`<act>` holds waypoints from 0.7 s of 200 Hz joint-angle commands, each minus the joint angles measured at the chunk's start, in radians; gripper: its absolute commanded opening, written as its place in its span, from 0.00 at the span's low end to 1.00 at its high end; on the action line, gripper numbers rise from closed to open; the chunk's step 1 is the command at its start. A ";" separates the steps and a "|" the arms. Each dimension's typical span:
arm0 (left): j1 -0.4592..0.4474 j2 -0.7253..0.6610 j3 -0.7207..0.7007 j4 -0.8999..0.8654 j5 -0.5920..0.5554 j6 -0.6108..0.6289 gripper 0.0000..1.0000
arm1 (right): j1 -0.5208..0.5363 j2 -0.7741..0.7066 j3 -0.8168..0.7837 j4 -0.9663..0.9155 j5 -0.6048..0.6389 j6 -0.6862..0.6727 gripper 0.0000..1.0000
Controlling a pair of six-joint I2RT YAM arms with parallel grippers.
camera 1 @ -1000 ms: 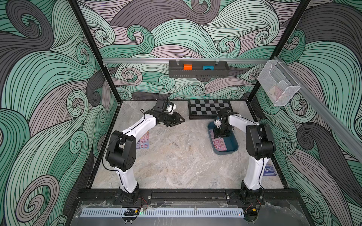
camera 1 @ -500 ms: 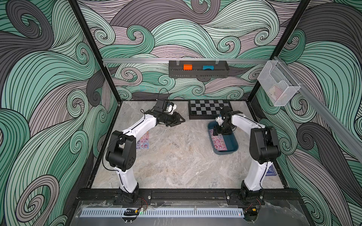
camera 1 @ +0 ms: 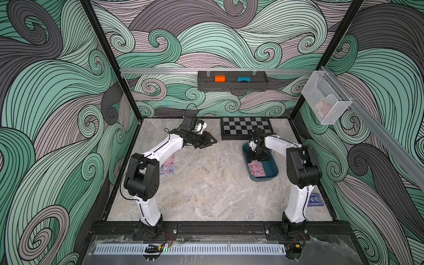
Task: Take the stickers out of the storage box
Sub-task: Pick up the sticker from the storage box.
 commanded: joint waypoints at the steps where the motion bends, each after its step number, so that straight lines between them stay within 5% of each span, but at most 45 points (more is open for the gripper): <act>1: -0.006 0.009 0.043 0.006 0.028 0.006 0.44 | -0.020 0.024 -0.008 -0.003 0.011 0.023 0.84; 80: -0.004 0.022 0.048 0.009 0.037 0.004 0.44 | -0.070 -0.010 -0.014 -0.001 -0.028 0.031 0.50; 90: -0.005 0.021 0.050 0.007 0.037 0.004 0.44 | -0.073 -0.015 -0.013 -0.001 -0.041 0.031 0.52; 113: -0.005 0.017 0.049 0.007 0.038 0.004 0.44 | -0.063 -0.055 -0.026 0.004 -0.048 0.033 0.75; 140: -0.004 0.019 0.050 0.010 0.040 0.002 0.44 | -0.028 -0.088 -0.034 0.003 -0.016 0.026 0.85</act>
